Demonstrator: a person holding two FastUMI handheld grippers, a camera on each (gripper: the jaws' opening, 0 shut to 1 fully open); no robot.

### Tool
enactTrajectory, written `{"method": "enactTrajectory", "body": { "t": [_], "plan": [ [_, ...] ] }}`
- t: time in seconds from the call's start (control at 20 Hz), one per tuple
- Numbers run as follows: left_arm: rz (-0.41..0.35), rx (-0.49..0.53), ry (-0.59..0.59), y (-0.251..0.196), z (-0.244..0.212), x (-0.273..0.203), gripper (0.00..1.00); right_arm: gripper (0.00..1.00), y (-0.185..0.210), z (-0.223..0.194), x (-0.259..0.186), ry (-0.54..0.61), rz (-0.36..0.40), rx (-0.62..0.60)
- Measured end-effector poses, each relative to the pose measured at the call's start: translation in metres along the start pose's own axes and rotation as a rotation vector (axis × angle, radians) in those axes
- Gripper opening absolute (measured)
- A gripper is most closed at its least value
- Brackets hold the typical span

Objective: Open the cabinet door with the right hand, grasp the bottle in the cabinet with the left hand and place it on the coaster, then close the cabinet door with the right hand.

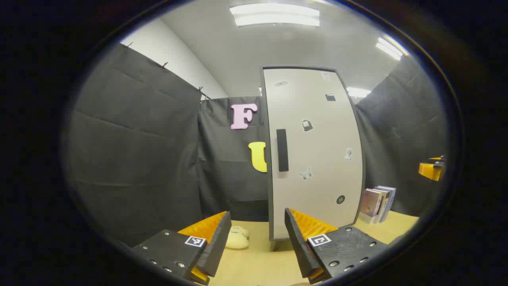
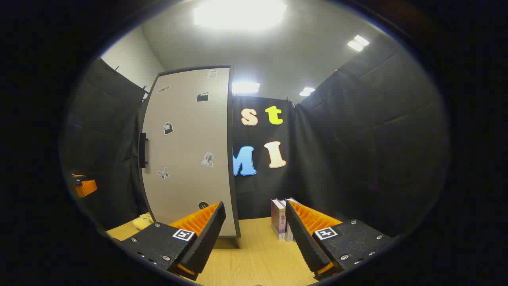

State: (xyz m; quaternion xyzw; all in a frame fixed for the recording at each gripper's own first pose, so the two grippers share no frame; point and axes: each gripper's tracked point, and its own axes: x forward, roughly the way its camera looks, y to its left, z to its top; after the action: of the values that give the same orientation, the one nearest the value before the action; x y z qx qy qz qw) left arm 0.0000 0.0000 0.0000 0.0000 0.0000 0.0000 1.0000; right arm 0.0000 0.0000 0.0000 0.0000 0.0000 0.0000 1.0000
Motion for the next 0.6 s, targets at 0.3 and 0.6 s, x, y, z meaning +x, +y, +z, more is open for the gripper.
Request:
{"method": "enactTrajectory", "body": {
  "t": [0.3,0.6],
  "plan": [
    [0.004,0.003,-0.006,-0.0022,0.0017,-0.0043,0.77,0.94,0.0002,-0.0026,-0.0010,0.006,0.009,0.011],
    [0.013,-0.002,-0.010,-0.0002,0.0016,-0.0045,0.78,0.94,0.0047,-0.0040,0.0002,0.013,0.018,0.013]
  ]
}}
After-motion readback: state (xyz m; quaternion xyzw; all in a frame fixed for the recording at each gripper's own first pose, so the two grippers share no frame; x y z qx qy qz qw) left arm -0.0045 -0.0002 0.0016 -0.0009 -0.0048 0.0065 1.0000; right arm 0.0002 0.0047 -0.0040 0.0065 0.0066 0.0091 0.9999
